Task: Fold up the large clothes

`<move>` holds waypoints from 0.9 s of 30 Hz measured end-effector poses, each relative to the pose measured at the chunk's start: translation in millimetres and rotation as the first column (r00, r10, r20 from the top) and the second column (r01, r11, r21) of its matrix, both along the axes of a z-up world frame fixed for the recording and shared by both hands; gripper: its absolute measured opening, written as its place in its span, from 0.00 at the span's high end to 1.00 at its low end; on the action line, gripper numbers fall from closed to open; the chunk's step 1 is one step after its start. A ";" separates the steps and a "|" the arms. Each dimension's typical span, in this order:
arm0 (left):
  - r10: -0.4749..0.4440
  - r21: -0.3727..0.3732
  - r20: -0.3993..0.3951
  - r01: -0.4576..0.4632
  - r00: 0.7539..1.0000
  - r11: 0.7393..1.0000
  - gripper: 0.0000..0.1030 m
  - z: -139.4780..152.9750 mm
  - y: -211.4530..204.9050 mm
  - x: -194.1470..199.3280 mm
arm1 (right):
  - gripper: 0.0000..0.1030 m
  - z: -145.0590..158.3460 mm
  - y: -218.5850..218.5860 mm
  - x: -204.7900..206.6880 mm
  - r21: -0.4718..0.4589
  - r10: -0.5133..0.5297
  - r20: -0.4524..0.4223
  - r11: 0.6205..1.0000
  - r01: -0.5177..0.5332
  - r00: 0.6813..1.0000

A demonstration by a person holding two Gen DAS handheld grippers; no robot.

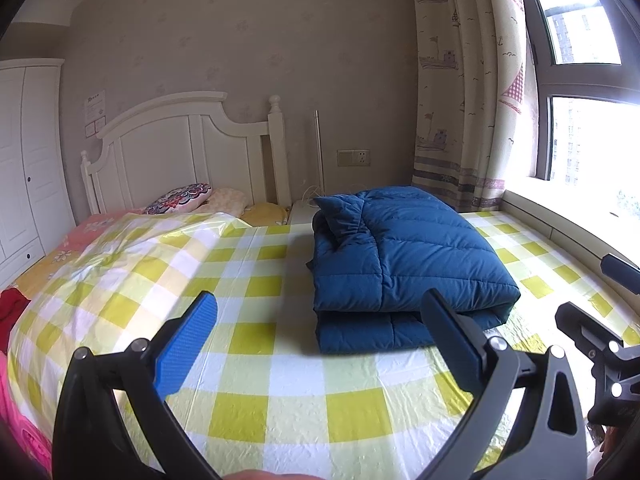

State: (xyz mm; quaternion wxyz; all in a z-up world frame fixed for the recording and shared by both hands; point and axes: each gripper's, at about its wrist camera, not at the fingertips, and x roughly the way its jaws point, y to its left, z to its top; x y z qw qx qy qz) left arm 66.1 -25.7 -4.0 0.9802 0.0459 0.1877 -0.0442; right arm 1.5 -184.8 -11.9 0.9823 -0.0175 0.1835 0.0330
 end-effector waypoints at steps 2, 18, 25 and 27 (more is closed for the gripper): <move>0.001 0.002 0.000 -0.001 1.000 1.000 0.02 -0.1 -0.4 0.0 | 0.05 0.1 -0.2 0.2 0.001 0.001 0.000 1.000 -0.001 1.000; 0.000 0.001 0.001 0.000 1.000 1.000 0.02 0.1 0.8 -0.1 | 0.05 -2.1 0.2 2.3 0.007 0.011 -0.014 1.000 -0.011 1.000; 0.001 0.001 0.001 -0.001 1.000 1.000 0.02 0.0 0.5 -1.1 | 0.05 -2.9 0.5 2.2 0.008 0.014 -0.015 1.000 -0.014 1.000; 0.001 0.002 0.003 -0.001 1.000 1.000 0.02 0.0 0.4 -1.3 | 0.05 -3.2 0.9 2.0 0.008 0.014 -0.015 1.000 -0.014 1.000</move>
